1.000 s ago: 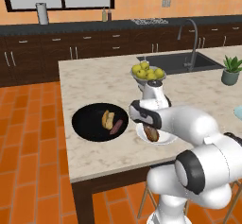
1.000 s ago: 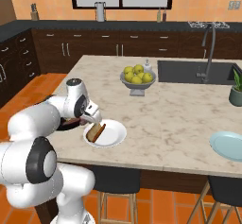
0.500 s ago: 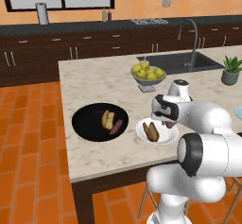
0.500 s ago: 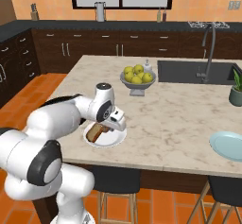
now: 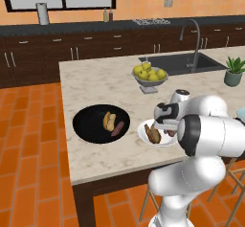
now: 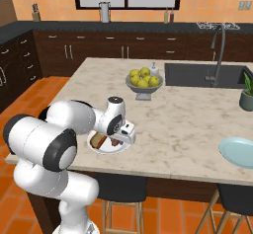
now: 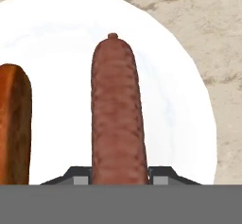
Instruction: Place one bun and one sausage from the bowl on each plate.
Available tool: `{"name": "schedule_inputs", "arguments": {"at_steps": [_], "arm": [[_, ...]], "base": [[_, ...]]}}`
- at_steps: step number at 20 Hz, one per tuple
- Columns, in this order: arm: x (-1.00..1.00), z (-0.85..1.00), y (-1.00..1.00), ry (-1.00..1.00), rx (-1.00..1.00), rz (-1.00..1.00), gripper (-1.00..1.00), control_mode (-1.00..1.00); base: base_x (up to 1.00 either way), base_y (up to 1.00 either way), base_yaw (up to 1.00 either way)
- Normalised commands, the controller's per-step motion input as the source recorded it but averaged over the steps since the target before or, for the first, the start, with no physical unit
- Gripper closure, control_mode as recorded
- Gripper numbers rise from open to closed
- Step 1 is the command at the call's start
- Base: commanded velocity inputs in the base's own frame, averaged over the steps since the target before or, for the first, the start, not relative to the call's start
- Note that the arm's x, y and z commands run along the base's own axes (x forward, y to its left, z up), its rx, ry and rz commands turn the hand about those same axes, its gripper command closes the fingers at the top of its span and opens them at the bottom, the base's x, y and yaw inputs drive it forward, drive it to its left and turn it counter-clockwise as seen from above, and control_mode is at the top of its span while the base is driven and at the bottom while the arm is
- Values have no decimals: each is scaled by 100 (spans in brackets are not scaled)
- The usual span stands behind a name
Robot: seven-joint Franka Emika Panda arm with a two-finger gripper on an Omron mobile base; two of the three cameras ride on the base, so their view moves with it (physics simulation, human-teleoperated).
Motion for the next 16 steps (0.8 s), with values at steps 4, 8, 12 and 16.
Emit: {"name": "schedule_inputs", "arguments": {"at_steps": [4,8,12,16], "arm": [[0,0,0,0,0,0,100,-100],[0,0,0,0,0,0,-100,-100],[0,0,0,0,0,0,-100,-100],[0,0,0,0,0,0,-100,-100]], "base": [[0,0,0],[0,0,0],[0,0,0],[0,0,0]]}}
